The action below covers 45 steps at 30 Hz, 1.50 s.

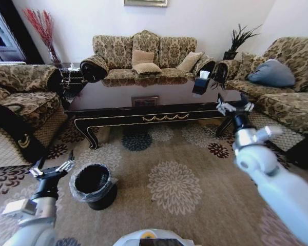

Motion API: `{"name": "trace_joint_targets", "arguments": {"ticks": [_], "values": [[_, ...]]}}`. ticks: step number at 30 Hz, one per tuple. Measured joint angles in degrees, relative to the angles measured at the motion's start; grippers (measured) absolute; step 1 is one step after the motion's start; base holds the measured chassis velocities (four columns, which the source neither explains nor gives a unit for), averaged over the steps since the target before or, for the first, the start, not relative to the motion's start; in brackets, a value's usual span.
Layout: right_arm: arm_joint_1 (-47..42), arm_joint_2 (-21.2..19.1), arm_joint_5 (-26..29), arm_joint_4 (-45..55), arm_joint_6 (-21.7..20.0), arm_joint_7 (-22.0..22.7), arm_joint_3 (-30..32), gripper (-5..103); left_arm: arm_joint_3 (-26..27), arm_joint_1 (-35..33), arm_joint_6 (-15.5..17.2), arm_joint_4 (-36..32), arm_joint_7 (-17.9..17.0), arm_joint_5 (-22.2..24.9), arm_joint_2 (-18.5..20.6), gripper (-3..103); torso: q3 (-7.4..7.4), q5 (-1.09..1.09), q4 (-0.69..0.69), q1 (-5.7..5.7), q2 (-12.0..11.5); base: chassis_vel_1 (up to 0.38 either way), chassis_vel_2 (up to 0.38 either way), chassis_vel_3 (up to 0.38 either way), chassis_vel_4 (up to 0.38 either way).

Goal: Move to the front of the table and pick up the trash from the floor, then place it into the trash bin.

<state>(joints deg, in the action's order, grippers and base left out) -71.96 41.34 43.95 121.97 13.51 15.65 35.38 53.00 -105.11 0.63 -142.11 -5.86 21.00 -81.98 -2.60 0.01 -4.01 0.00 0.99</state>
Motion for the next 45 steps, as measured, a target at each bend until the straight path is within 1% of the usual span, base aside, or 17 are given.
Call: {"name": "trace_joint_targets", "arguments": {"ticks": [1, 3, 4, 5, 6, 7, 10, 12, 14, 17, 21, 36, 45], "values": [[0.0, 0.0, 0.0, 0.0, 0.0, 0.0, 0.0, 100, 0.0, 0.0, 0.0, 0.0, 0.0, 0.0, 0.0, 100, 0.0, 0.0, 0.0, 0.0, 0.0, 0.0, 0.0, 0.0, 0.0], [-7.5, 4.0, -3.5, 2.5, 0.7, -2.5, 1.7, 100, -0.9, -1.8, -5.2, 1.0, 1.6, -3.3, -1.9, 100, 0.01, 0.01, -0.02, -0.01, 0.0, 0.0, 0.0, 0.0, 0.0], [-8.8, 4.8, -4.5, 2.9, 0.9, -3.1, 1.9, 100, -1.1, -2.0, -6.0, 1.5, 1.6, -4.0, -2.3, 100, 0.01, 0.0, -0.02, -0.01, 0.0, 0.0, 0.0, 0.0, 0.0], [-11.5, 6.5, -7.3, 3.5, 1.4, -4.4, 2.0, 100, -1.4, -2.1, -6.9, 2.2, 1.7, -4.8, -3.0, 100, 0.01, -0.02, -0.02, 0.0, 0.0, 0.0, 0.0, 0.0, 0.0], [-13.1, 7.7, -9.3, 3.8, 1.8, -5.1, 1.8, 100, -1.7, -2.2, -7.0, 2.6, 1.6, -5.1, -3.4, 100, 0.01, -0.01, -0.02, 0.0, 0.0, 0.0, 0.0, 0.0, 0.0], [-13.1, 7.7, -9.3, 3.8, 1.8, -5.1, 1.8, 100, -1.7, -2.2, -7.0, 2.6, 1.6, -5.1, -3.4, 100, 0.01, -0.01, -0.02, 0.0, 0.0, 0.0, 0.0, 0.0, 0.0], [-16.0, 11.0, -13.0, 4.8, 2.1, -5.7, 0.5, 100, -2.7, -1.9, -7.0, 3.2, 0.3, -5.8, -4.3, 100, 0.01, -0.01, 0.0, 0.0, 0.0, 0.0, 0.0, 0.0, 0.0], [-16.7, 11.7, -13.6, 5.0, 2.1, -5.7, 0.3, 100, -3.1, -1.8, -6.9, 3.5, 0.1, -6.1, -4.5, 100, 0.01, -0.02, 0.01, 0.0, 0.0, 0.0, 0.0, 0.0, 0.0], [-18.0, 13.3, -15.0, 5.4, 1.4, -5.6, 0.2, 100, -3.7, -1.5, -6.9, 4.3, -0.2, -6.9, -4.6, 100, 0.01, -0.01, 0.01, 0.0, 0.0, 0.0, 0.0, 0.0, 0.0], [-18.7, 13.8, -15.8, 5.6, 0.6, -5.2, 0.3, 100, -4.1, -1.4, -6.9, 4.8, -0.2, -7.4, -4.6, 100, 0.0, -0.02, -0.02, 0.0, 0.0, 0.0, 0.0, 0.0, 0.0], [-18.7, 13.9, -16.0, 5.7, 0.2, -5.0, 0.3, 100, -4.3, -1.4, -6.9, 4.9, -0.3, -7.5, -4.6, 100, 0.0, -0.01, 0.01, 0.0, 0.0, 0.0, 0.0, 0.0, 0.0], [-18.3, 13.7, -15.7, 5.6, 0.1, -4.9, 0.2, 100, -4.2, -1.3, -6.7, 5.0, -0.4, -7.3, -4.5, 100, -0.01, -0.01, 0.0, 0.0, 0.0, 0.0, 0.0, 0.0, 0.0], [-18.2, 13.6, -15.6, 5.5, 0.1, -4.8, 0.1, 100, -4.2, -1.3, -6.6, 5.0, -0.5, -7.3, -4.5, 100, -0.01, -0.01, 0.0, 0.01, 0.0, 0.097, -0.111, -0.094, 0.11]]}}
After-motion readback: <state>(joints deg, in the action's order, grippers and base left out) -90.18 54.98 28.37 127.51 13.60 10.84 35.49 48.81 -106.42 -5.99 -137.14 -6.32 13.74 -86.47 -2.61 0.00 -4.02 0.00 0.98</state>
